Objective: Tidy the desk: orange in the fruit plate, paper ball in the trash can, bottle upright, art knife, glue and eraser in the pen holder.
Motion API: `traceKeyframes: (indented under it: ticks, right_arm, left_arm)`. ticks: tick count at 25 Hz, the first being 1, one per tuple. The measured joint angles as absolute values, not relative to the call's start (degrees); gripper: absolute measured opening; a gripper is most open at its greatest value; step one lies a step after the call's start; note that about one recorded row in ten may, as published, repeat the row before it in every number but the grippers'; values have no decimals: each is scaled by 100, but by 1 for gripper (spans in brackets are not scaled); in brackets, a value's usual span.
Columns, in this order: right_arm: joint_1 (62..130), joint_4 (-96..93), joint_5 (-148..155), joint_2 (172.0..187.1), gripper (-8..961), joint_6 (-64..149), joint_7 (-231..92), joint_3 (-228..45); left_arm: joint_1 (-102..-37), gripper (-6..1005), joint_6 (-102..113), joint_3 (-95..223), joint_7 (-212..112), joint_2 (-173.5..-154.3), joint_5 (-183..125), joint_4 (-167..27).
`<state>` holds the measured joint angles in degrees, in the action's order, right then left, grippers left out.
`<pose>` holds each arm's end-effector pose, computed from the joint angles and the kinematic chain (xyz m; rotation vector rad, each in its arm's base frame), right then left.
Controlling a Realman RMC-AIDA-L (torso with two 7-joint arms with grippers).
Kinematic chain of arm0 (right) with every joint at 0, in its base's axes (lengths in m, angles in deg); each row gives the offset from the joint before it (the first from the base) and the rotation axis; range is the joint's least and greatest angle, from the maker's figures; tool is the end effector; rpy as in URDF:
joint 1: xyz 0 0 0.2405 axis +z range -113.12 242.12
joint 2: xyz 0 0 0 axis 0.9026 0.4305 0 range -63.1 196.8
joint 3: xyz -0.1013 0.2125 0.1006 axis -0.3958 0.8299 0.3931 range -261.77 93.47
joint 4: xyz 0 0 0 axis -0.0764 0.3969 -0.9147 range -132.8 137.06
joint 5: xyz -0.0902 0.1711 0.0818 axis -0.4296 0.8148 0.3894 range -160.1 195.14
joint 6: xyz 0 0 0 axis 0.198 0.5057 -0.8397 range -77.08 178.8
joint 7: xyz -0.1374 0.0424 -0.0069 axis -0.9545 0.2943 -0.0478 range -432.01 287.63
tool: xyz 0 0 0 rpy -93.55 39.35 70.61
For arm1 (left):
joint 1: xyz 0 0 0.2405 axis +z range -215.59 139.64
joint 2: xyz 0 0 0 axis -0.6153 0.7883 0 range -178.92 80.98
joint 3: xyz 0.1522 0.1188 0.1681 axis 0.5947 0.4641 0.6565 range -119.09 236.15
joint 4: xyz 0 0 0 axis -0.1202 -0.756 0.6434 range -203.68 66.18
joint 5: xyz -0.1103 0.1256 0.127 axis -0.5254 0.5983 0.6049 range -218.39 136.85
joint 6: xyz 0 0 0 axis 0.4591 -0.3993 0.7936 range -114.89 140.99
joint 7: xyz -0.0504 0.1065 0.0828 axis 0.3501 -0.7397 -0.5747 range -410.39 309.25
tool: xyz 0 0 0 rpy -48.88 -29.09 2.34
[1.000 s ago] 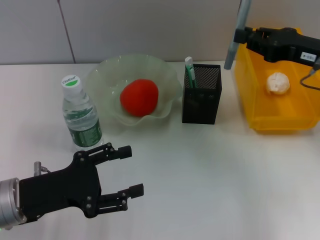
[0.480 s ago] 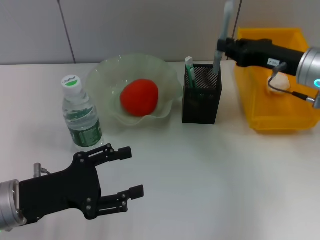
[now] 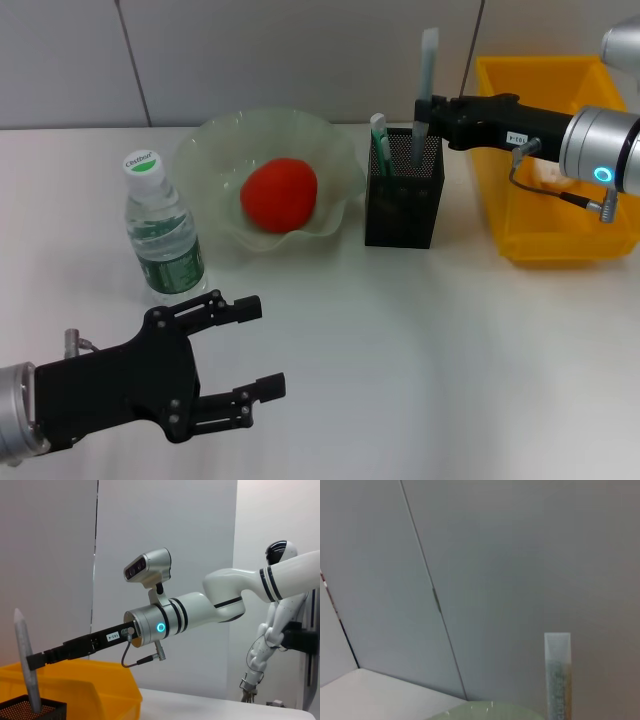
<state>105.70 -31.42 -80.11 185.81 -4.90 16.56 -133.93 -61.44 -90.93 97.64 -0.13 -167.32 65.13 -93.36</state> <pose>0.2115 0.4362 -0.0004 -2.3072 0.7730 0.7042 -0.2729 0.2584 -0.0129 -2.6939 -0.2249 -1.0847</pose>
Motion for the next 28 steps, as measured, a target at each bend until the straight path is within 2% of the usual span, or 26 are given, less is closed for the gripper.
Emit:
traceKeyframes:
  ticks: [5, 10, 19, 23, 25, 26, 28]
  right_arm:
    - [10538, -3144, -8022, 18577, 148, -519, 1761, -13418]
    - [10498, -3145, -8011, 18580, 345, -522, 1762, -13407]
    - [10142, -3294, -6803, 18585, 523, -1067, 1357, -13341]
    - [9600, -3344, -5392, 18492, 613, -2602, 763, -13317]
    - [9257, -3216, -4981, 18375, 676, -3999, 472, -13340]
    - [9257, -3216, -4981, 18375, 707, -3999, 472, -13340]
    - [9133, -3091, -5208, 18280, 770, -4725, 409, -13379]
  left_arm:
    - [-6128, 806, -9139, 9764, -12, -16721, 6499, -9337]
    - [-6082, 805, -9163, 9764, -12, -16716, 6455, -9361]
    - [-6033, 805, -9176, 9779, -82, -16733, 6451, -9332]
    - [-6081, 805, -9208, 9793, -87, -16743, 6451, -9190]
    - [-6157, 805, -9284, 9801, 21, -16729, 6456, -9180]
    - [-6157, 805, -9284, 9801, 21, -16729, 6456, -9180]
    - [-6210, 805, -9318, 9820, 215, -16699, 6477, -9193]
